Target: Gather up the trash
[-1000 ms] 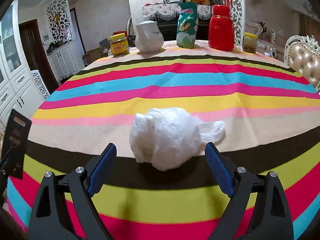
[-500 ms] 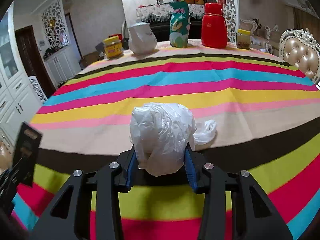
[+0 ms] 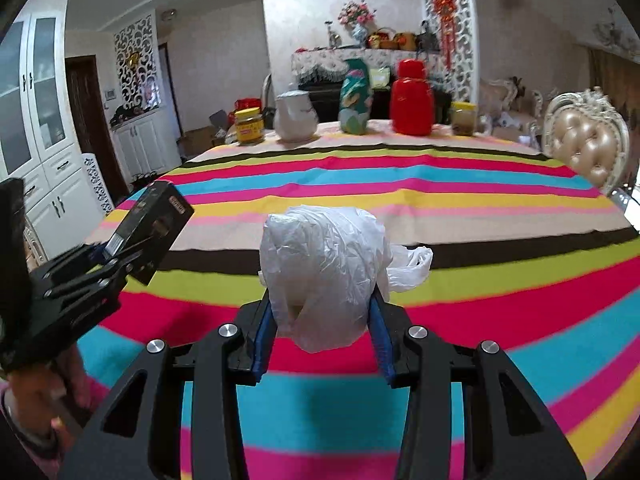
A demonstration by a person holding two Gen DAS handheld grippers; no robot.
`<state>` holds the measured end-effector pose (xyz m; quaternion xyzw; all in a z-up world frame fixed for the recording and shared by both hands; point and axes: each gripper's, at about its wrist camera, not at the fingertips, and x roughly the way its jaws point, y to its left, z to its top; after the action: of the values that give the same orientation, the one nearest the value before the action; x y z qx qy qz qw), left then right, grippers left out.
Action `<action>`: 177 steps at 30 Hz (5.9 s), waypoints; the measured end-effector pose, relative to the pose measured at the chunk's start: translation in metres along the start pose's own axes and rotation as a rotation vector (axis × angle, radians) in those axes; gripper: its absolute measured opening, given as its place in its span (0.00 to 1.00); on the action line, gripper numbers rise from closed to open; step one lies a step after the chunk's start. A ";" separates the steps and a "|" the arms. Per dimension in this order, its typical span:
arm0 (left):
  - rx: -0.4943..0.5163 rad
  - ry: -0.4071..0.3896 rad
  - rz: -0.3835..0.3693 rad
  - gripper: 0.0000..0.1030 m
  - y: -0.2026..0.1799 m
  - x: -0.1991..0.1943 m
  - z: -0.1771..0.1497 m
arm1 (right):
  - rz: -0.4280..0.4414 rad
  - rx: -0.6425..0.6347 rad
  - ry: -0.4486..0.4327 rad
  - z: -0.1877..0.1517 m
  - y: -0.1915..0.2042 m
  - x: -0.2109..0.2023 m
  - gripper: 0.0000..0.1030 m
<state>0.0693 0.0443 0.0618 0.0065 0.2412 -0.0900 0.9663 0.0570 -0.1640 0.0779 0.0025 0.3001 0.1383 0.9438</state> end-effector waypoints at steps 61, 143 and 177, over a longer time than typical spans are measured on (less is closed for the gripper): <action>0.343 0.248 -0.545 0.37 -0.335 -0.065 -0.079 | -0.307 0.224 -0.116 -0.186 -0.185 -0.283 0.40; 0.546 0.021 -1.038 0.96 -0.455 -0.201 -0.097 | -0.994 0.523 -0.086 -0.270 -0.154 -0.474 0.83; 0.570 0.074 -1.087 0.96 -0.466 -0.198 -0.106 | -0.986 0.510 -0.070 -0.285 -0.154 -0.471 0.83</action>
<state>-0.2345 -0.3741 0.0754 0.1436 0.2098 -0.6304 0.7334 -0.4332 -0.4579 0.0970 0.0946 0.2583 -0.3967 0.8757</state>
